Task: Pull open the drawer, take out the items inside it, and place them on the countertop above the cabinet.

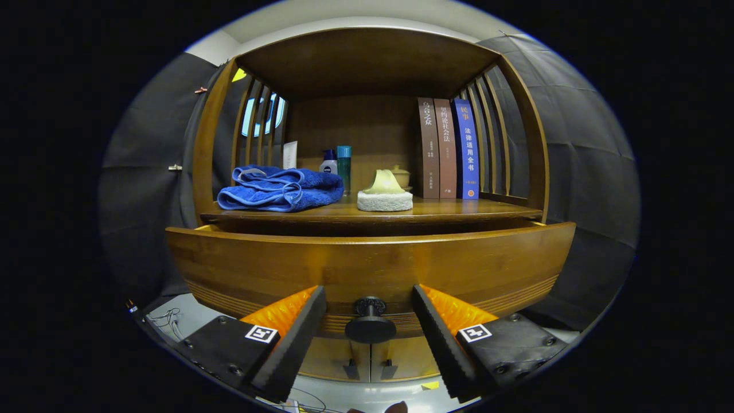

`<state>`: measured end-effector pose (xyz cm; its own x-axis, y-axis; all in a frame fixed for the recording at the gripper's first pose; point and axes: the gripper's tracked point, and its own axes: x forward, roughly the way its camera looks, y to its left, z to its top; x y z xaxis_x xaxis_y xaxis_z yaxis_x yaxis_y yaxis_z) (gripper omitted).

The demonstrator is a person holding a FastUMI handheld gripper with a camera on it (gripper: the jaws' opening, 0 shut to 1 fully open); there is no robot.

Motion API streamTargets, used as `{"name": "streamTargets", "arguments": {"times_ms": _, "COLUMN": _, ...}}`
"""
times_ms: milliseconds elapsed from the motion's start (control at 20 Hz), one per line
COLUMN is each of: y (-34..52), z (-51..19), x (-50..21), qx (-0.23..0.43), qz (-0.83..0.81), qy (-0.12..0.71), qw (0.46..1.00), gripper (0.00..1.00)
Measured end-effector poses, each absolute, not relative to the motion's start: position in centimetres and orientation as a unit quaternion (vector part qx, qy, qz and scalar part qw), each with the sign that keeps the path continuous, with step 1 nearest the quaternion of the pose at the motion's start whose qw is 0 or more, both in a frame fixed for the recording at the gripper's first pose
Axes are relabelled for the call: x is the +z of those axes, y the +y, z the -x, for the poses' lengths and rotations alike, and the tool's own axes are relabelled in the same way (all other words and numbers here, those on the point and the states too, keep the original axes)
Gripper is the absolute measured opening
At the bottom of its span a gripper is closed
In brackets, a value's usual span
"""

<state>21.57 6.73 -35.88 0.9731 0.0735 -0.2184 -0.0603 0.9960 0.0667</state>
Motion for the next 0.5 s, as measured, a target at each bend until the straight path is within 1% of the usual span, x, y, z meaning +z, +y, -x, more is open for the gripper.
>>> {"name": "streamTargets", "arguments": {"times_ms": 350, "y": 7.1, "z": -26.1, "x": -36.4, "qx": 0.032, "qz": -0.020, "qy": 0.117, "qw": 0.992, "gripper": 0.99}}
{"name": "streamTargets", "arguments": {"times_ms": 500, "y": 7.3, "z": -26.4, "x": -36.3, "qx": 0.025, "qz": -0.018, "qy": 0.110, "qw": 0.993, "gripper": 0.99}}
